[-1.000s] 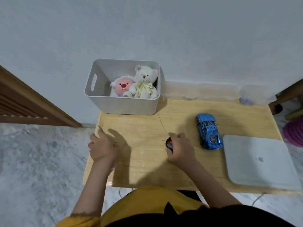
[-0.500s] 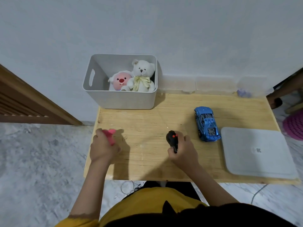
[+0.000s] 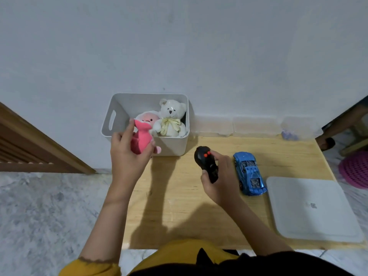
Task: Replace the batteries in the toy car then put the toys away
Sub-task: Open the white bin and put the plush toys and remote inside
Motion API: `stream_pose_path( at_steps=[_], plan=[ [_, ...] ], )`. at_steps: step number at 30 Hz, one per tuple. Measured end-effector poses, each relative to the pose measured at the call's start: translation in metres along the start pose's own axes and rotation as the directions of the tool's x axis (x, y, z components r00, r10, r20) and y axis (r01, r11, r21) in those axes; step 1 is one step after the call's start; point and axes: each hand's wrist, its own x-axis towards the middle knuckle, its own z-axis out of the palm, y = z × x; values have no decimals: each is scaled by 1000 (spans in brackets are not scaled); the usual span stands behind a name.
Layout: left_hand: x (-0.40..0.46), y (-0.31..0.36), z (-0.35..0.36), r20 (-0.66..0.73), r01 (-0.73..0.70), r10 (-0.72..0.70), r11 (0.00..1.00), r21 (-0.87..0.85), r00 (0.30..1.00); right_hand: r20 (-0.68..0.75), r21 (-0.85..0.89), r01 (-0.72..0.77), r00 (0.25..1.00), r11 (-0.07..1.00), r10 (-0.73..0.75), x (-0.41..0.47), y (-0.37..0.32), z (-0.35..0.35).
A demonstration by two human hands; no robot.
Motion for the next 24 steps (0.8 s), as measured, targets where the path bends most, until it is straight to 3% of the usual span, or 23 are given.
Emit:
stream_pose_path(
  at_steps=[10,13,17,20,24],
  plan=[
    [96,3,-4,-69,-16,24,993,120,997,18,-3,229,973,973,-229,115,-32,9],
    [118,-11,5,17,75,-80,975,208,997,150,-17,166,975,986,-162,145,-48,25],
    [132,-30,19,145,214,-275,916,339,950,434,-128,106,900,986,-41,167,-63,45],
    [136,-35,27,220,298,-402,872,388,889,480,-153,138,876,979,-48,172,-64,53],
    [140,-46,31,274,270,-465,803,531,842,431,-104,138,899,985,-80,170,-60,53]
  ],
)
